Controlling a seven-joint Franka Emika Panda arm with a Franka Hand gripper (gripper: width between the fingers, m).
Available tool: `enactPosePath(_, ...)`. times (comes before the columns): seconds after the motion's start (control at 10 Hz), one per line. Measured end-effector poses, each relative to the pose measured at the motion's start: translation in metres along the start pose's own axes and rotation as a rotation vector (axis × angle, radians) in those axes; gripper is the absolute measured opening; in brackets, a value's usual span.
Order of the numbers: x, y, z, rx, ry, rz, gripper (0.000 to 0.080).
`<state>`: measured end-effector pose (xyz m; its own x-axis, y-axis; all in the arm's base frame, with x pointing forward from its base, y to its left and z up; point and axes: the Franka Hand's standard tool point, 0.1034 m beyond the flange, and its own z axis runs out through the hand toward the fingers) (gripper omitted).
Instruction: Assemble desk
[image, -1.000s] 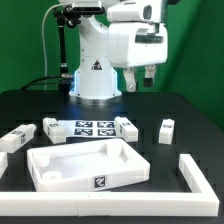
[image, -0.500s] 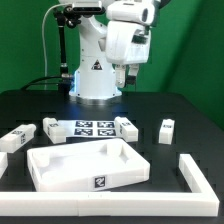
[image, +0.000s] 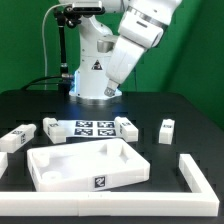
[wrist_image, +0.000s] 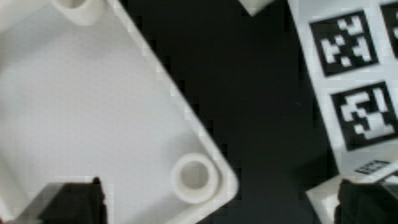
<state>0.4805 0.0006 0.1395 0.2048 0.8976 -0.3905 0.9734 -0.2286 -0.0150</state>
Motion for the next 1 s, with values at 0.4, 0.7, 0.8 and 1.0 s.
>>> enactPosePath(0.4, 0.001, 0.008, 0.01, 0.027, 0.036, -0.213, 0.065)
enactPosePath(0.7, 0.004, 0.004, 0.011, 0.037, 0.042, -0.35, 0.065)
enactPosePath(0.8, 0.002, 0.003, 0.013, 0.049, 0.047, -0.386, 0.065)
enactPosePath(1.0, -0.016, -0.003, 0.021, 0.222, 0.147, -0.423, 0.065)
